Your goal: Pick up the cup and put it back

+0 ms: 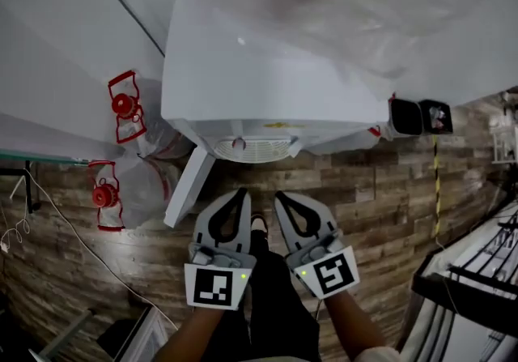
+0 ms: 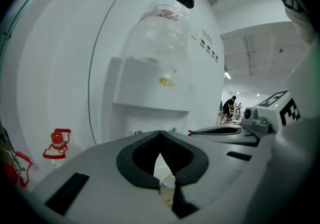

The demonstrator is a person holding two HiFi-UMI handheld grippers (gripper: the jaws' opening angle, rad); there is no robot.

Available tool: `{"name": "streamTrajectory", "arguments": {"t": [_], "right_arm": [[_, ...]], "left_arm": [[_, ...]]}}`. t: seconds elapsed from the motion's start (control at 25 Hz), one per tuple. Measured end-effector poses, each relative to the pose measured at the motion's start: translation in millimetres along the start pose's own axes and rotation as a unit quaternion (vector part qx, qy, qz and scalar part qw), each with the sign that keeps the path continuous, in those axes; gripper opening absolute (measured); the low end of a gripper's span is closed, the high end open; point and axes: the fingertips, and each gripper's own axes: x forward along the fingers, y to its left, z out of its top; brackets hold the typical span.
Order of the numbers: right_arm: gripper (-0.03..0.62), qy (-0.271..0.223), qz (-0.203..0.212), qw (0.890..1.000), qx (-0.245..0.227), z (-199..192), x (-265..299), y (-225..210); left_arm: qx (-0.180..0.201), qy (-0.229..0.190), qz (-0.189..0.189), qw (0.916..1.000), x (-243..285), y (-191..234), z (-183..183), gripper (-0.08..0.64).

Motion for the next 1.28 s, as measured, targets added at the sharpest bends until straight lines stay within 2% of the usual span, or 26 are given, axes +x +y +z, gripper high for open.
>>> {"name": "streamTrajectory", "arguments": {"t": [0.2,0.56,0.68,0.84,1.08,1.28], "right_arm": [[0.023,-0.008,0.006,1.000,0.010,77.9,-29.6,17.1],[0.023,-0.015,0.017,1.000,0.005,195.5,-71.8,44.9],[0.023,-0.012,0.022,1.000,0.007,228.6,-83.7,54.8],[0.023,-0.017,0.042,0.999,-0.005,268.1,-91.7,74.3],[0.023,-0.051,0.046,0.998,-0.013,324.2,-121.7,98.7],[0.023,-0.064,0.037,0.997,-0.023,343.4,-148.0,113.4]], "left_arm": [[0.005,-0.001,-0.008,1.0000,-31.2,-25.8,75.7,0.006],[-0.001,-0.022,-0.026,0.9994,-83.0,-62.2,188.8,0.006],[0.003,-0.027,-0.032,0.9991,-100.9,-70.9,216.1,0.006],[0.047,-0.044,-0.049,0.9968,-126.1,-74.2,243.3,0.006],[0.025,-0.086,-0.037,0.9953,-160.6,-79.9,292.4,0.006],[0.029,-0.107,-0.042,0.9929,-184.4,-94.5,312.7,0.006]]}}
